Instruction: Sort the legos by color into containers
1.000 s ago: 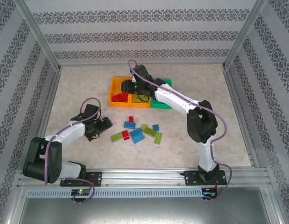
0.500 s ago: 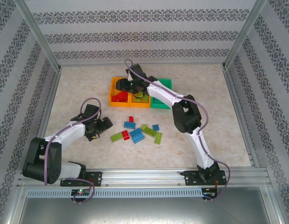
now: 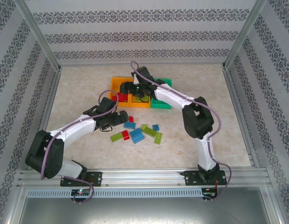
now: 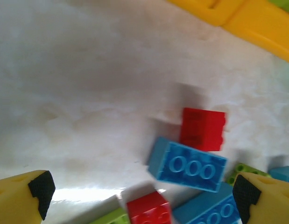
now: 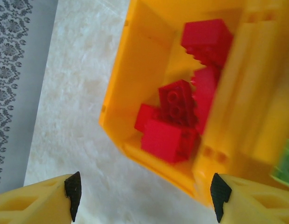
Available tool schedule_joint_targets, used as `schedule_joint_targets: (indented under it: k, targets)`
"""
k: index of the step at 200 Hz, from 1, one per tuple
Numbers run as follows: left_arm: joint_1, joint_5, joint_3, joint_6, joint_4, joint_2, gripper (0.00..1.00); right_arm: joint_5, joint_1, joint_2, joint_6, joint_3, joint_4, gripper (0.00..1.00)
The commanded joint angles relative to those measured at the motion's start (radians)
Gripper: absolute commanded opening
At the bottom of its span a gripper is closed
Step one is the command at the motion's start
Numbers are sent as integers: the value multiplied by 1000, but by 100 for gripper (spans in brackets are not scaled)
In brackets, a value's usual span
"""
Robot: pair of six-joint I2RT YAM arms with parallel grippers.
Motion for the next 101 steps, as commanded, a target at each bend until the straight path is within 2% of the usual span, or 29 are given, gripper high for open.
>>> schedule_joint_targets:
  k: [1, 53, 101]
  targets:
    - [-39, 1, 76, 44, 12, 76, 100, 79, -47, -152, -47, -130, 36, 76]
    - [-105, 1, 274, 79, -85, 306, 88, 226, -138, -381, -94, -454, -20, 76]
    - [-123, -30, 368, 72, -165, 406, 64, 271, -206, -506, -110, -656, -35, 77]
